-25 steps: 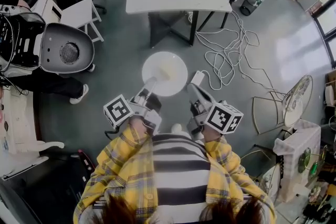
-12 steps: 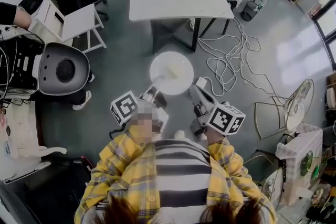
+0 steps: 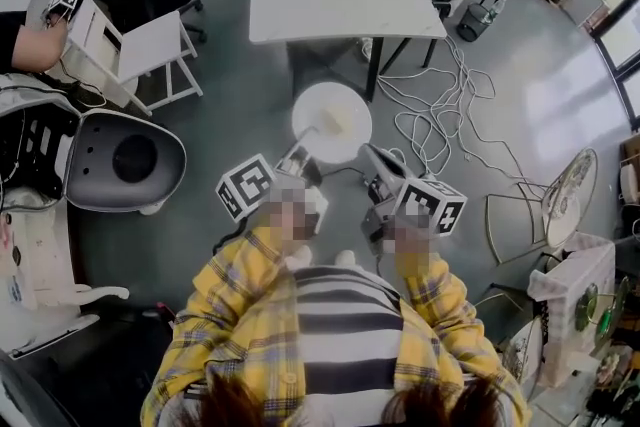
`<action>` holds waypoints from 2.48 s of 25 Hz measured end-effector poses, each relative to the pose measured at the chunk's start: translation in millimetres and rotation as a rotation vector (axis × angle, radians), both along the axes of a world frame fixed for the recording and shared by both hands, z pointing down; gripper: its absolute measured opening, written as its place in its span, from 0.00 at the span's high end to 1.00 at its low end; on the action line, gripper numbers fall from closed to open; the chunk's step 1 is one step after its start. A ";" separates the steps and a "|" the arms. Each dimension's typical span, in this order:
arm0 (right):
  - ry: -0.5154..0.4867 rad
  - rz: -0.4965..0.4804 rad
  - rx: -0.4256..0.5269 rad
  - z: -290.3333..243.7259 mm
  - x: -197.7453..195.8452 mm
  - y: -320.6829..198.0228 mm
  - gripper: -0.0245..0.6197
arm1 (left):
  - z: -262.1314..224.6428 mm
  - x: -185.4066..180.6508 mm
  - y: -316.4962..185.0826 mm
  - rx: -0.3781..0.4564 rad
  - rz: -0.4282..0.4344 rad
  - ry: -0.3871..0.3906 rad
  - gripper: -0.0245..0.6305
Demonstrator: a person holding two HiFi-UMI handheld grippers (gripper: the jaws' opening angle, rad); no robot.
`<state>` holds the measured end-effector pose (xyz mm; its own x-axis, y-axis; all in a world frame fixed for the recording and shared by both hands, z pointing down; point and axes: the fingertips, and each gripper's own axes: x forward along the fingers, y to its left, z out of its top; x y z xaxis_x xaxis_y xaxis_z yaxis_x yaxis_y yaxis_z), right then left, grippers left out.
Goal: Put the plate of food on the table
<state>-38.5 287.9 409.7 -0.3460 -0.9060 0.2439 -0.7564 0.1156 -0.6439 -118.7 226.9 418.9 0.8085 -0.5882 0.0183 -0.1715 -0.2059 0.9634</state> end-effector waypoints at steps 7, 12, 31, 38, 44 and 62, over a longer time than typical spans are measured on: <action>0.014 0.004 -0.017 6.4 -18.4 -17.6 0.96 | 16.0 -18.4 -18.0 -0.050 -0.003 -0.008 0.94; 0.030 0.014 -0.020 8.2 -32.2 -36.7 0.96 | 16.2 -39.3 -37.1 -0.045 -0.016 0.002 0.94; 0.015 -0.048 0.002 -1.4 42.6 -154.8 0.96 | 18.3 32.1 -147.3 -0.061 -0.107 0.004 0.94; 0.022 -0.097 0.001 4.5 68.7 -199.8 0.96 | 25.5 64.9 -188.2 -0.063 -0.134 0.010 0.94; 0.020 -0.108 -0.005 9.3 96.9 -222.8 0.96 | 31.6 95.1 -207.8 -0.075 -0.143 0.009 0.94; 0.028 -0.087 -0.031 18.0 139.9 -335.3 0.96 | 49.7 144.9 -325.5 -0.134 -0.140 0.025 0.94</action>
<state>101.3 -47.4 427.7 -0.4158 -0.8646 0.2823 -0.7620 0.1617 -0.6271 26.2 -98.6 468.6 0.7201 -0.6886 0.0852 -0.1651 -0.0508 0.9850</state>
